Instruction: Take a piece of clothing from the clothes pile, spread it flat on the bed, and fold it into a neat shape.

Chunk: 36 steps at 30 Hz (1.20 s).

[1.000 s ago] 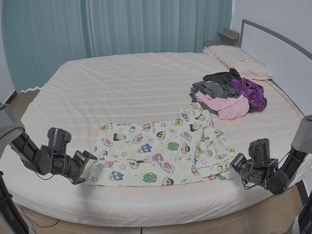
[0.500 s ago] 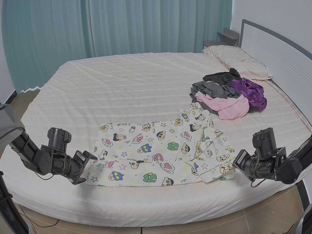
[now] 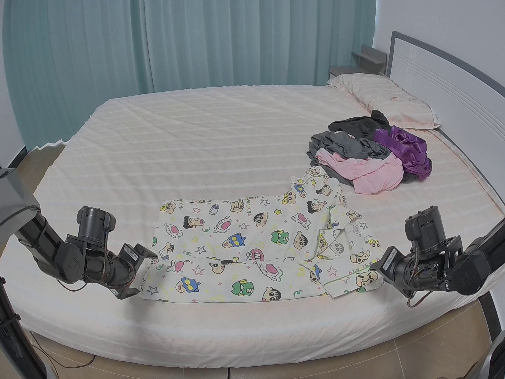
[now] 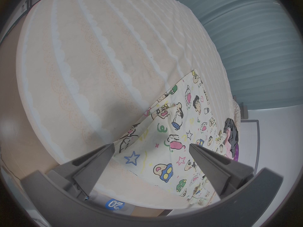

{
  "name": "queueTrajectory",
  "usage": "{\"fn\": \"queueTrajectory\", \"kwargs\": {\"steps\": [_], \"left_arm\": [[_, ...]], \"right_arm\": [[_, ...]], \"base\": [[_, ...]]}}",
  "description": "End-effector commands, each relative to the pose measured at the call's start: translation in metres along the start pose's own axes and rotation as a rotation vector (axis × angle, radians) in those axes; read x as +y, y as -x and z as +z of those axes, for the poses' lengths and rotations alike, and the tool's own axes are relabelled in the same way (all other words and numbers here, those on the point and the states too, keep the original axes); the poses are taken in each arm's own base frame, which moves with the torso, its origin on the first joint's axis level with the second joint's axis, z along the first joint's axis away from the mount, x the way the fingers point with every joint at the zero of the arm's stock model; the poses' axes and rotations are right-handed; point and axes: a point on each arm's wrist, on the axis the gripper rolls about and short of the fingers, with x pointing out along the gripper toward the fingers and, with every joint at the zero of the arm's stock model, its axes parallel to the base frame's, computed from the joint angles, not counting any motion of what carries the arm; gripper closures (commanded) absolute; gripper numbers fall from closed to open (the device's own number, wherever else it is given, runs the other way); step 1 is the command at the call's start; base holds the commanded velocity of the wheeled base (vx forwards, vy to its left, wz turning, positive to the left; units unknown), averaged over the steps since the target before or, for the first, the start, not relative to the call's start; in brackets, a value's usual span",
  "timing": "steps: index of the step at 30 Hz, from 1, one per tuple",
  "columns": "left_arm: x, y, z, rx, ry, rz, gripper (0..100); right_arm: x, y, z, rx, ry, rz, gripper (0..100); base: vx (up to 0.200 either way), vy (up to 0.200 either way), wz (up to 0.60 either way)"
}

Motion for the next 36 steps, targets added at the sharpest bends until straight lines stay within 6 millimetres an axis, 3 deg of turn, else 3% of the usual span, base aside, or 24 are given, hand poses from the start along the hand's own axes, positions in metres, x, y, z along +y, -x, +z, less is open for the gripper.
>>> {"fn": "queueTrajectory", "kwargs": {"steps": [1,6,8,13,17,25,36], "left_arm": [[0.001,0.0,0.0,0.002,0.001,0.003,0],[0.0,0.0,0.0,0.001,0.001,0.001,0],[0.0,0.0,0.0,0.001,0.001,0.0,0],[-0.001,0.0,-0.002,0.004,-0.005,-0.004,0],[0.0,0.002,-0.005,0.01,-0.013,-0.003,0],[0.003,0.005,-0.007,-0.011,-0.033,-0.046,0],[0.005,0.006,-0.007,-0.021,-0.072,-0.059,0]], "right_arm": [[-0.007,0.001,-0.012,0.037,0.032,-0.035,0],[-0.004,0.005,-0.009,0.032,0.034,-0.022,0],[0.006,0.001,-0.006,0.023,0.05,0.007,0],[0.029,-0.018,-0.007,0.06,0.064,0.059,0],[0.055,-0.049,-0.023,0.106,0.102,0.085,0],[0.091,-0.083,-0.042,0.177,0.141,0.161,0],[0.101,-0.113,-0.057,0.24,0.163,0.18,0]], "base": [[0.0,0.0,0.0],[0.0,0.0,0.0],[0.0,0.0,0.0],[0.0,0.0,0.0],[0.0,0.0,0.0],[0.0,0.0,0.0],[0.0,0.0,0.0]]}}
